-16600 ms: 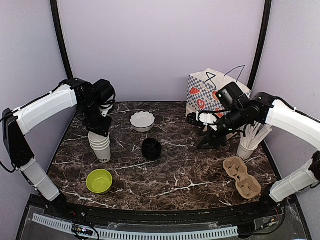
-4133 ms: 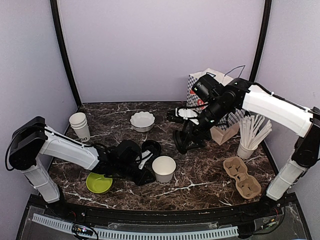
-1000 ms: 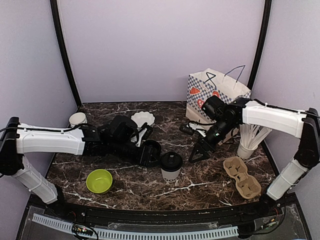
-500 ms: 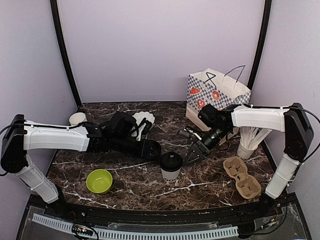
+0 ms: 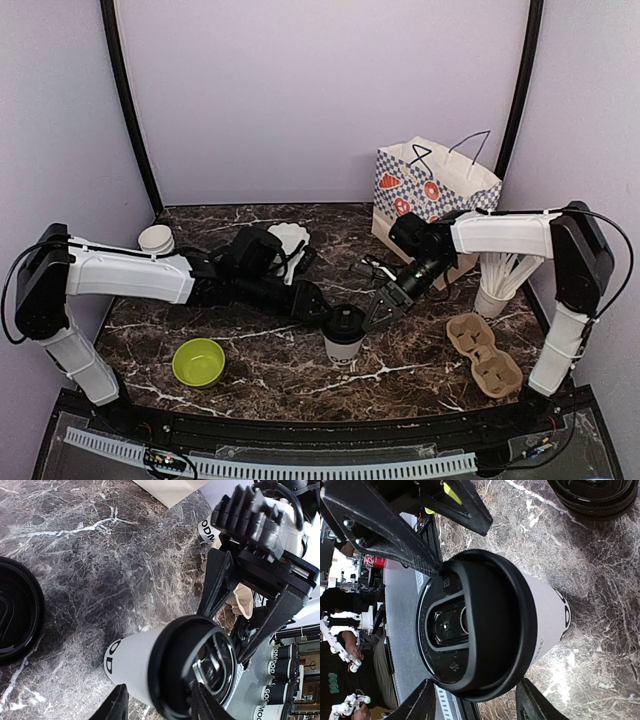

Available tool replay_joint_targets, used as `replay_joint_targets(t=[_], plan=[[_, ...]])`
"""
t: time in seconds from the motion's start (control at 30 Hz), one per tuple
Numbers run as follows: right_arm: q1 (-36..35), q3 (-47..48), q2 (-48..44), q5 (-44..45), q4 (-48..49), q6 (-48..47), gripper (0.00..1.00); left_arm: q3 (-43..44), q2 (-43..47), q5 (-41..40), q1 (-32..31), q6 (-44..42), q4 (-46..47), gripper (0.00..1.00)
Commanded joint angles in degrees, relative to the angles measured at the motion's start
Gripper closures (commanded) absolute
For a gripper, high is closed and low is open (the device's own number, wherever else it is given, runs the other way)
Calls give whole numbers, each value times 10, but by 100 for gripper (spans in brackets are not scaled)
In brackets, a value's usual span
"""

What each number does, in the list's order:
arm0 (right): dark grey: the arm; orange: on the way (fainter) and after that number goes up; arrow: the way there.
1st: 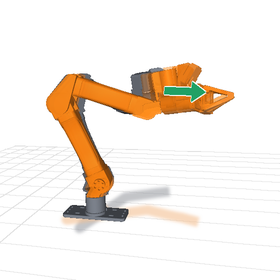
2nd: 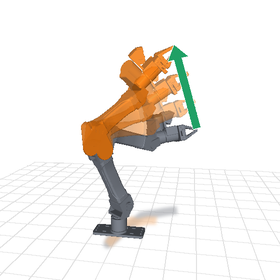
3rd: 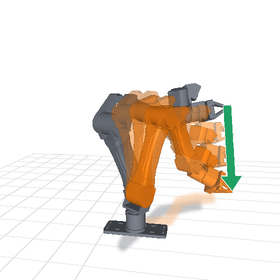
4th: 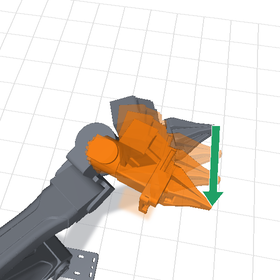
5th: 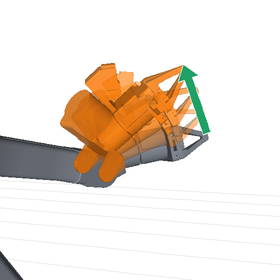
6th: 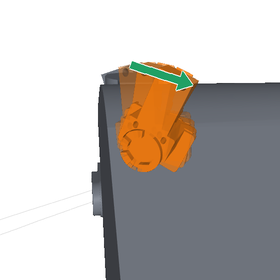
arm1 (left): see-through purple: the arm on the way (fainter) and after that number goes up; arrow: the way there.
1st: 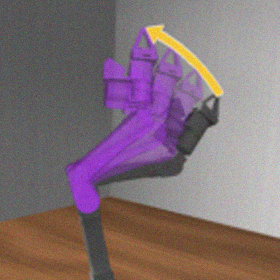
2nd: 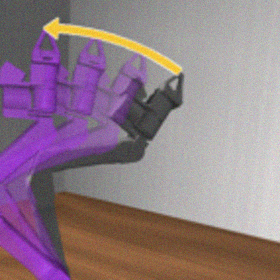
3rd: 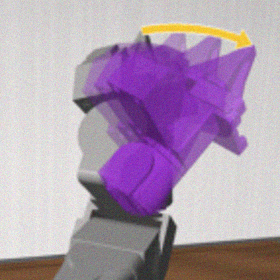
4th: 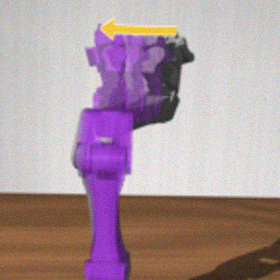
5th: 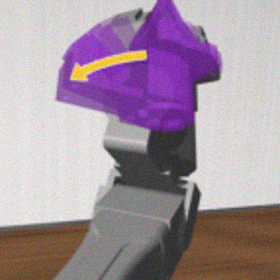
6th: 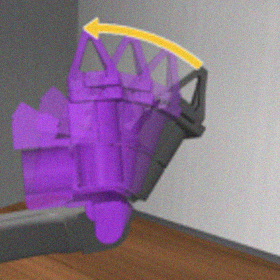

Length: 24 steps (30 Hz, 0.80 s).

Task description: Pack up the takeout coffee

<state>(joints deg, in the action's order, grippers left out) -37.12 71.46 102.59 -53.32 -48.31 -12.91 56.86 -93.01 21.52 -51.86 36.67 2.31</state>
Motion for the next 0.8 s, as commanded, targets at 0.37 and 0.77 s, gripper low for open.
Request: replay_joint_targets(t=[0.37, 0.77], plan=[[0, 16, 55, 50, 15, 27, 61, -14, -36, -48, 0, -27, -78, 66], [-2, 24, 90, 166, 15, 54, 70, -6, -79, -91, 8, -6, -161, 74]])
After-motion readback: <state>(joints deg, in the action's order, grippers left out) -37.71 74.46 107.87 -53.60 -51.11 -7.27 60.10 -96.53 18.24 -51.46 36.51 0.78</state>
